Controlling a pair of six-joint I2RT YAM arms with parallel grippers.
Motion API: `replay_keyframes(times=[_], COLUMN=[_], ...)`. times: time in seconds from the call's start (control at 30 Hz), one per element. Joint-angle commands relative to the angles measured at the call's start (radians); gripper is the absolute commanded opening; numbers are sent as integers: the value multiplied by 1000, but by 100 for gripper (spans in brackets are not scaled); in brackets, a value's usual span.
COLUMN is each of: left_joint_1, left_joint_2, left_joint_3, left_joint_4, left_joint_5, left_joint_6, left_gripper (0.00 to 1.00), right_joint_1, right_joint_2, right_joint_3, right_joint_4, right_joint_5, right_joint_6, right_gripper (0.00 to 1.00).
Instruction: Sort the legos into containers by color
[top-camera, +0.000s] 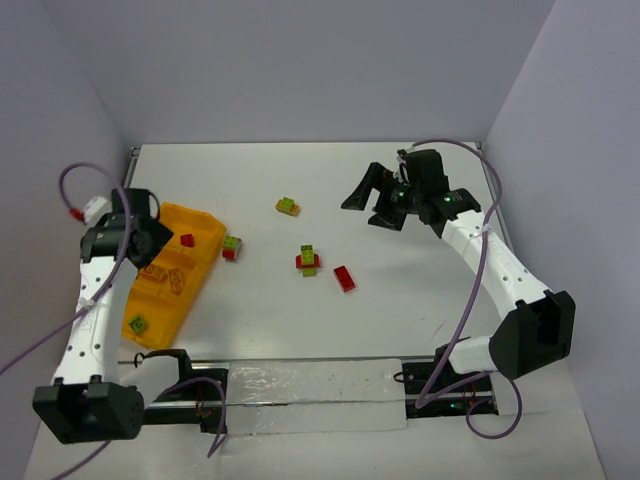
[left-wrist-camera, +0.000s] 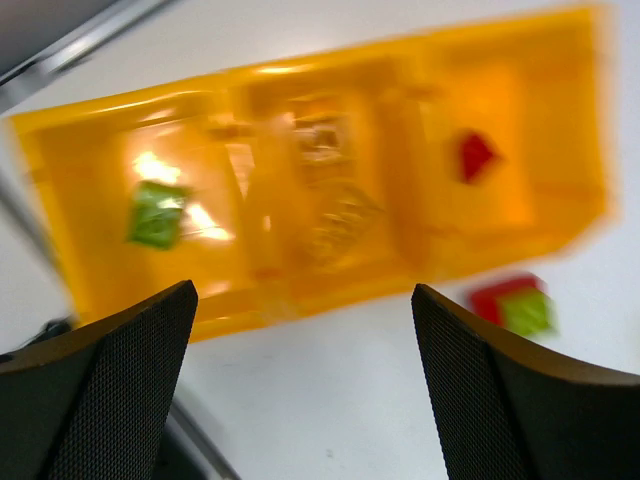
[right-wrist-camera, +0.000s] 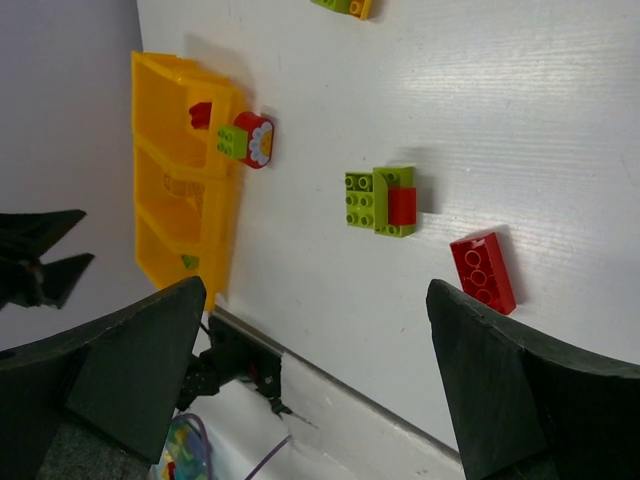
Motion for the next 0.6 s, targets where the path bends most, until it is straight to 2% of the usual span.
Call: replay_keyframes(times=[0.0,0.13,0.23,0.43,0.57], left_joint_1=[-284,-467,-545,-596,-637], left_joint_2=[140,316,414,507,582], left_joint_3=[157,248,296,335,372], left_joint_4=[88,88,143,260,288], left_joint_5=[22,20,78,256,290], left_joint_6=[94,107,150,184,206], left_gripper=[95,95,95,95,96], right_joint_1=[7,9,10,9,7], right_joint_2=[9,-9,-39,-94,-114], right_joint_3=[57,48,19,-53,-101], right_joint_4=[-14,-56,-76,-64,-28], right_joint_5=[58,136,198,280,325], right_joint_6=[-58,-98,-118,-158,-184], right_gripper=[99,99,99,100,100])
